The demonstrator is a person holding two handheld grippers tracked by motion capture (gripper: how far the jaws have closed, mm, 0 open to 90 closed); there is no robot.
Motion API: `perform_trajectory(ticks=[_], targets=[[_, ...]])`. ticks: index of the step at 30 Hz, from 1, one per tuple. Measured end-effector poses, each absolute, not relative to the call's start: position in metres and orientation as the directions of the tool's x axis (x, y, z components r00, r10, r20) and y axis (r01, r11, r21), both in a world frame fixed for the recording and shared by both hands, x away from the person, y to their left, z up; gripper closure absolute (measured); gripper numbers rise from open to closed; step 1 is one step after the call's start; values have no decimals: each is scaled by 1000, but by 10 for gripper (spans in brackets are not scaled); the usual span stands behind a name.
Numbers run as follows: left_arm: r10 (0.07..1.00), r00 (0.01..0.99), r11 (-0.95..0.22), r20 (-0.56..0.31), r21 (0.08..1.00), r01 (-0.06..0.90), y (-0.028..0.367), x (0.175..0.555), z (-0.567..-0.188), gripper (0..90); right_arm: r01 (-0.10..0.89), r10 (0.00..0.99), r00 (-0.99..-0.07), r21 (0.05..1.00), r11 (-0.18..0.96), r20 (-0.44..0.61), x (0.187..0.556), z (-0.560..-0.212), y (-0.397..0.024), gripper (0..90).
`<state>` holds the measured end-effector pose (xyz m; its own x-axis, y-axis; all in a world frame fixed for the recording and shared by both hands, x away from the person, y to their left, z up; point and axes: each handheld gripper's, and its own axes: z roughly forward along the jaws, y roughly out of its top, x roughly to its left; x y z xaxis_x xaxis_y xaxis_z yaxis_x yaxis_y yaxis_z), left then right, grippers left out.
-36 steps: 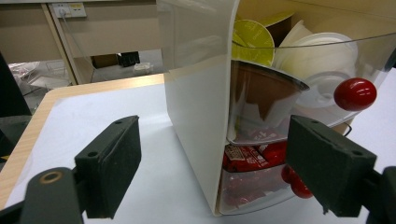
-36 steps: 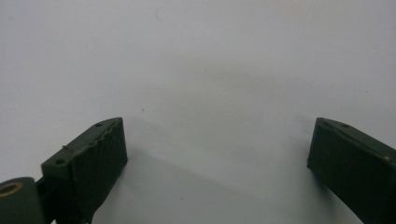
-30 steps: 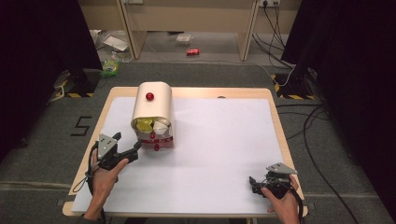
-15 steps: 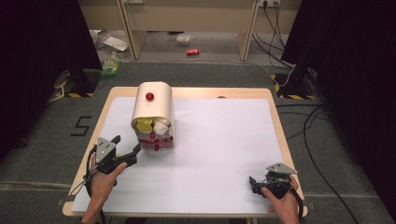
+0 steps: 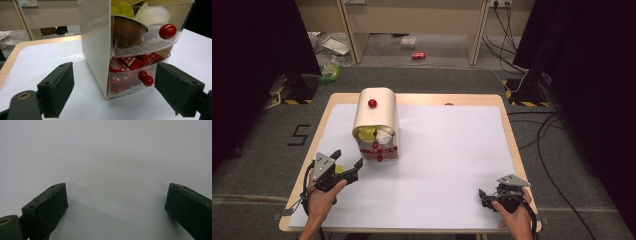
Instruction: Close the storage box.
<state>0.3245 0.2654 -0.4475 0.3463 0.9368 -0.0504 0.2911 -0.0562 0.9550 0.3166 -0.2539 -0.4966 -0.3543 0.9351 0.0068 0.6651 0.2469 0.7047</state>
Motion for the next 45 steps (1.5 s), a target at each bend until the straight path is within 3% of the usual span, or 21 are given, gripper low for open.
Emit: perform_trajectory(ticks=[45], targets=[[905, 423, -93, -53, 944, 316, 260, 289, -479, 153, 666, 935, -355, 703, 250, 5, 316, -496, -254, 48]])
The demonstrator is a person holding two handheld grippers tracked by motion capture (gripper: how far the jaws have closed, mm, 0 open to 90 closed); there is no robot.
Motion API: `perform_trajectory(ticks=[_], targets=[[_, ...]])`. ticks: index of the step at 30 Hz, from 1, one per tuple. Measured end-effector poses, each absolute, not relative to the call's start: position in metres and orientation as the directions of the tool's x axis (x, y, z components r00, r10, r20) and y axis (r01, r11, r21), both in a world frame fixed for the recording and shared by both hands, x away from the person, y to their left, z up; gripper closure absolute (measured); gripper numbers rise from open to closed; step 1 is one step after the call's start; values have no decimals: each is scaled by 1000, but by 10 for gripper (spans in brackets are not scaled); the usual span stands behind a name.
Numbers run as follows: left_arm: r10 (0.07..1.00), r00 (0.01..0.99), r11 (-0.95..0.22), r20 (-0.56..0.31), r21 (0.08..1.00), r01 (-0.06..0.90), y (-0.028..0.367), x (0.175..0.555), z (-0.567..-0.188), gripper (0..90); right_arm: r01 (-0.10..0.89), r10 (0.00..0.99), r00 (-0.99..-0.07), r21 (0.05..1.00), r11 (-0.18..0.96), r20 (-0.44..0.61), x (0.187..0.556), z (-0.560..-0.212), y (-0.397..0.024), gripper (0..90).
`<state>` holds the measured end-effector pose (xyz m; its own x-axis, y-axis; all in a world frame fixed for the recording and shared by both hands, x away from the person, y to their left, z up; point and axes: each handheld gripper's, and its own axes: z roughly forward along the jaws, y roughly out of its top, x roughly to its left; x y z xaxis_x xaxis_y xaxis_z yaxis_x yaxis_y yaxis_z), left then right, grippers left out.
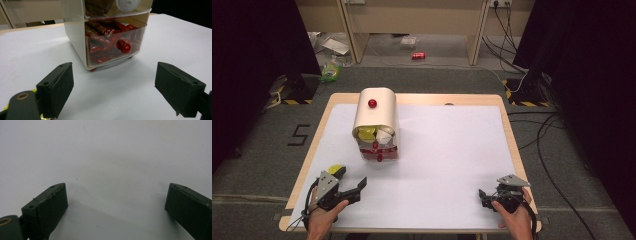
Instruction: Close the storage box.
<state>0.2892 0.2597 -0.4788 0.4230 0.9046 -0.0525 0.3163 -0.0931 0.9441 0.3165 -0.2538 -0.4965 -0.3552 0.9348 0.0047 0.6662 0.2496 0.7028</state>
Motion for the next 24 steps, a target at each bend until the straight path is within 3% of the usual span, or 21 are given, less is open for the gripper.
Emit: perform_trajectory(ticks=[24], targets=[[885, 465, -158, -24, 924, 348, 260, 277, -492, 152, 665, 935, -356, 704, 250, 4, 317, -497, -254, 48]])
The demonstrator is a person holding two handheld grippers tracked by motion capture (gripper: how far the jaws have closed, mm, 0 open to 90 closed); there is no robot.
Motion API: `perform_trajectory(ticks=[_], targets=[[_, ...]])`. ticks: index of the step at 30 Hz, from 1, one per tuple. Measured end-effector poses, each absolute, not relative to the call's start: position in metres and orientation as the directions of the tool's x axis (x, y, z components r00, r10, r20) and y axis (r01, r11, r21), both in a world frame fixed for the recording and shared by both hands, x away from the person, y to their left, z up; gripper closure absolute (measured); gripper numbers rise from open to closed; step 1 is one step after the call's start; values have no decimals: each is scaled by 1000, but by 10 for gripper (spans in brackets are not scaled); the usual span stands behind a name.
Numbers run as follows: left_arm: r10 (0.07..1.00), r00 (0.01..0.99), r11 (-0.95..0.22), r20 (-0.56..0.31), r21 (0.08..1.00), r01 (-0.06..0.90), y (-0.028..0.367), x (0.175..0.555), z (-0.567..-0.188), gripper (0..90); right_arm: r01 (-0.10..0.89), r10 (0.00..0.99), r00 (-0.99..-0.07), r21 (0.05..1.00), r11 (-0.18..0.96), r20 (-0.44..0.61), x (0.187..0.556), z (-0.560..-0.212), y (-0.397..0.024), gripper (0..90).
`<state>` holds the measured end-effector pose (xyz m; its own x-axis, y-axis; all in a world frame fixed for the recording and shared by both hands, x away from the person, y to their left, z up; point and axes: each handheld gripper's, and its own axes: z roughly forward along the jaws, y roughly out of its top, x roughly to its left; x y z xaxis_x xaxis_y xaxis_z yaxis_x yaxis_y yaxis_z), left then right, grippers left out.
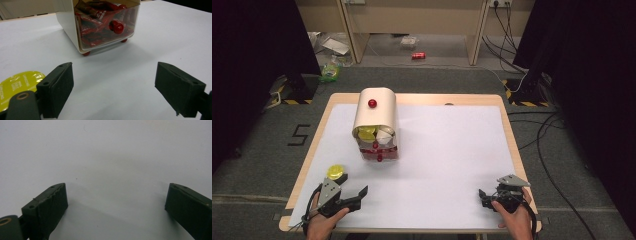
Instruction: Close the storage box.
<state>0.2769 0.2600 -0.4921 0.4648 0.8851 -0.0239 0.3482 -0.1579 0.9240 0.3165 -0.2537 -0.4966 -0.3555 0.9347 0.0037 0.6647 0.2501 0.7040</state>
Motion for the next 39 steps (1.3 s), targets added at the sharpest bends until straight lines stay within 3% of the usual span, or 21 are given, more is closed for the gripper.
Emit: perform_trajectory(ticks=[39], targets=[[872, 490, -237, -8, 868, 436, 272, 250, -506, 152, 665, 935, -356, 704, 250, 3, 316, -497, -254, 48]])
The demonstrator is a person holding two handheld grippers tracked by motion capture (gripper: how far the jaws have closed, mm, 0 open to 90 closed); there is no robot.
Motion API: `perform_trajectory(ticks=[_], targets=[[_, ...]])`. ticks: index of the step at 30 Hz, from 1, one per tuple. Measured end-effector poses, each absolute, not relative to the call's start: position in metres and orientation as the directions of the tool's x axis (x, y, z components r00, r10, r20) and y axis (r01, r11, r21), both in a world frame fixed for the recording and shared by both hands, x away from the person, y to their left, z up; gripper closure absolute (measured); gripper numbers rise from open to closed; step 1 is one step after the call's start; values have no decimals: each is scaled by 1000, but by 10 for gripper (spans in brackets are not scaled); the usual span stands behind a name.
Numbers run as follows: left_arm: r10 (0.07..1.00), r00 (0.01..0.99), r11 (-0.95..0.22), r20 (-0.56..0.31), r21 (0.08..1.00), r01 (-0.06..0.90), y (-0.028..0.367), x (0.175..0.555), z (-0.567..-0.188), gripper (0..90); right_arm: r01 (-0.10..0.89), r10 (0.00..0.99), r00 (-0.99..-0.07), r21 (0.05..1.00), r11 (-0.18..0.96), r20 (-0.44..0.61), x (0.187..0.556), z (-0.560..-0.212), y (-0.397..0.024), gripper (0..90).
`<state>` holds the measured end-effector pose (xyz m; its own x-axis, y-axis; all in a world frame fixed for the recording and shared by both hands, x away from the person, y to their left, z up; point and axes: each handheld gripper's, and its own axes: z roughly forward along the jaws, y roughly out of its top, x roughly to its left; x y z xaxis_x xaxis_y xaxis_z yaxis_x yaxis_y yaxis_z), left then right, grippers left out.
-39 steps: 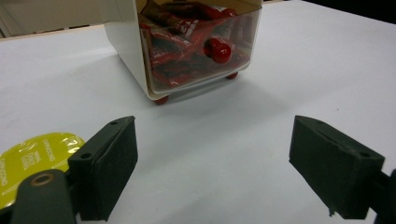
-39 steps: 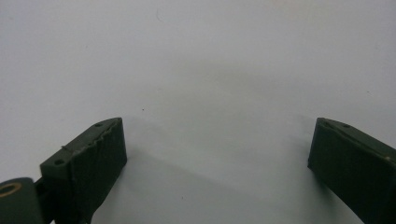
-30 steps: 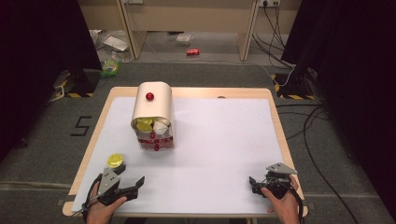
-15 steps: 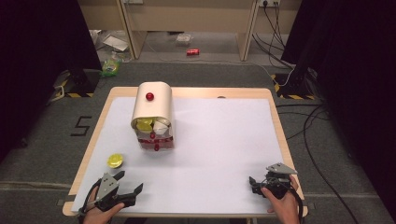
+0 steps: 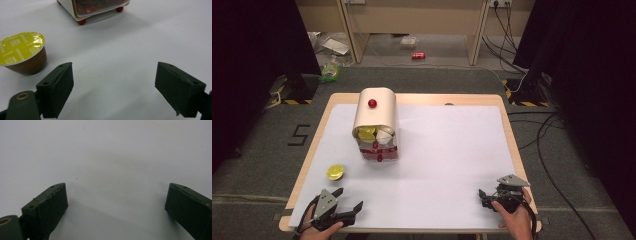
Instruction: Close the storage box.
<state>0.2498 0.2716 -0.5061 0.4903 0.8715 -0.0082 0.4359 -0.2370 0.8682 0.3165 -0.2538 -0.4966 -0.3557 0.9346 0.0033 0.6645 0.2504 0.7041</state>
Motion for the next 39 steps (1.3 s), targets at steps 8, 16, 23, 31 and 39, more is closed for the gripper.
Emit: perform_trajectory(ticks=[8, 16, 23, 31, 39], targets=[[864, 504, -259, -5, 853, 454, 269, 246, -512, 152, 664, 935, -356, 704, 250, 3, 316, -497, -254, 48], [857, 515, -275, -6, 841, 466, 268, 242, -515, 152, 665, 935, -355, 704, 250, 4, 316, -497, -254, 48], [851, 524, -272, -22, 836, 476, 268, 241, -517, 152, 664, 935, -356, 704, 250, 4, 316, -497, -254, 48], [854, 519, -263, -28, 839, 477, 268, 238, -518, 150, 664, 935, -356, 704, 250, 3, 316, -497, -254, 48], [854, 520, -257, -25, 848, 464, 268, 236, -520, 149, 665, 935, -355, 704, 249, 4, 316, -497, -254, 48]])
